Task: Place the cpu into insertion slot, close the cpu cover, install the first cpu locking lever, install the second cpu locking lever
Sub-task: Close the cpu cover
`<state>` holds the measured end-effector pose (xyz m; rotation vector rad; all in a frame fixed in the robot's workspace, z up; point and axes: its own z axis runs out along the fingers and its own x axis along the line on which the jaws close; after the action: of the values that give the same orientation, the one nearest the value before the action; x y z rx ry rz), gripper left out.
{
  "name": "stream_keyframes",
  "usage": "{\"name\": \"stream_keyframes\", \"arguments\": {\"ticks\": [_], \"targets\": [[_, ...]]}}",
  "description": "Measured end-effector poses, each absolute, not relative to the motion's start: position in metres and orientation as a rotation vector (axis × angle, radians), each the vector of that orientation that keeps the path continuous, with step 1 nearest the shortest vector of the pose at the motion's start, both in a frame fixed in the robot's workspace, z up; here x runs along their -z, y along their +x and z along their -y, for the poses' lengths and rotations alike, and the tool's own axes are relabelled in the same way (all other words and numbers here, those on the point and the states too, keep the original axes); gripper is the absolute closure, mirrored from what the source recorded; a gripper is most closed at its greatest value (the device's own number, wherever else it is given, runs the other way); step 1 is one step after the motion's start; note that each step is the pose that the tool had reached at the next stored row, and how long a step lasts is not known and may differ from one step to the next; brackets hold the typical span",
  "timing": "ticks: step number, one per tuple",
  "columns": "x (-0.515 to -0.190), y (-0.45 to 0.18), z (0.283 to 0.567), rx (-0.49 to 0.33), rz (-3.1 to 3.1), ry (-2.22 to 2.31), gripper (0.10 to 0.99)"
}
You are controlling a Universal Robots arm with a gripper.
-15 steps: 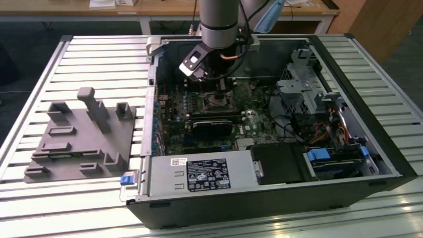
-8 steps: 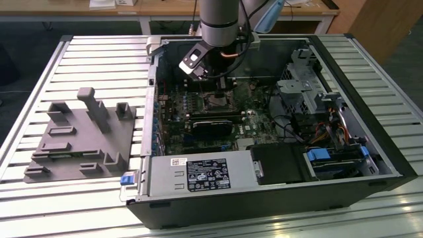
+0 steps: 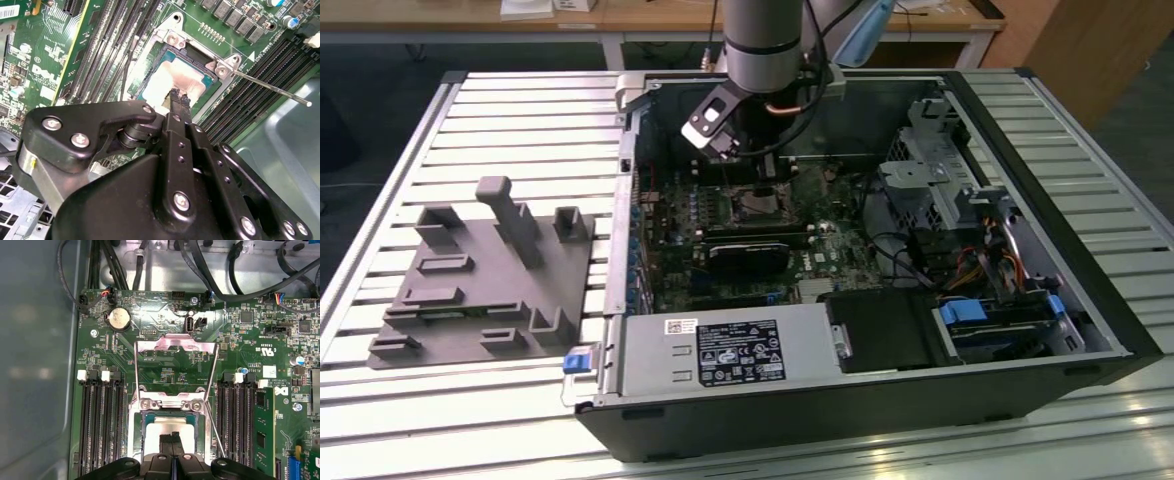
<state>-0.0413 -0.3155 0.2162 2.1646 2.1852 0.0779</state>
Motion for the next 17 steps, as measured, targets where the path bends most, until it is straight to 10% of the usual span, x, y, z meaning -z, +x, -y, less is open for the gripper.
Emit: {"name": "stream_keyframes", "arguments": {"ticks": [17], "targets": [[-0.226, -0.041, 0.316, -0.076, -2.184, 2.165, 0.98]]}}
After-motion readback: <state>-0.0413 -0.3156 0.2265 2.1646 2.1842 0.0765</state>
